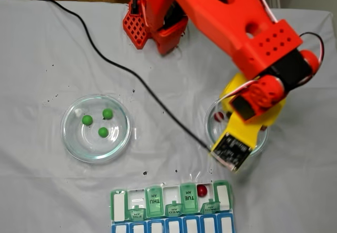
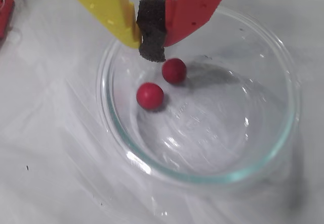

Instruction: Sort medicines into box.

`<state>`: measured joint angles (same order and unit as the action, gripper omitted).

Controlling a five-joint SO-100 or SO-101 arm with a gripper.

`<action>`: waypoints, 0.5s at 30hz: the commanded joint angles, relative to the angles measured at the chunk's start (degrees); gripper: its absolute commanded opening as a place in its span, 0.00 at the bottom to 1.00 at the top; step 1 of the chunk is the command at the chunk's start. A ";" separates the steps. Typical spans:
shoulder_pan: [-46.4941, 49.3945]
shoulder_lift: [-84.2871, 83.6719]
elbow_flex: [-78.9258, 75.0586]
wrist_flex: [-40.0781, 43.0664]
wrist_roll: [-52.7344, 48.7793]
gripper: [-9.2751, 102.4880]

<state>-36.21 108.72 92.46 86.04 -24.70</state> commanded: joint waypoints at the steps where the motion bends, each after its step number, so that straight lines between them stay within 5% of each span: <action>1: -0.09 -0.62 0.00 -2.20 2.55 0.12; 15: -1.32 -10.81 0.97 -2.90 8.26 0.21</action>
<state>-36.30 96.77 94.66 81.74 -16.08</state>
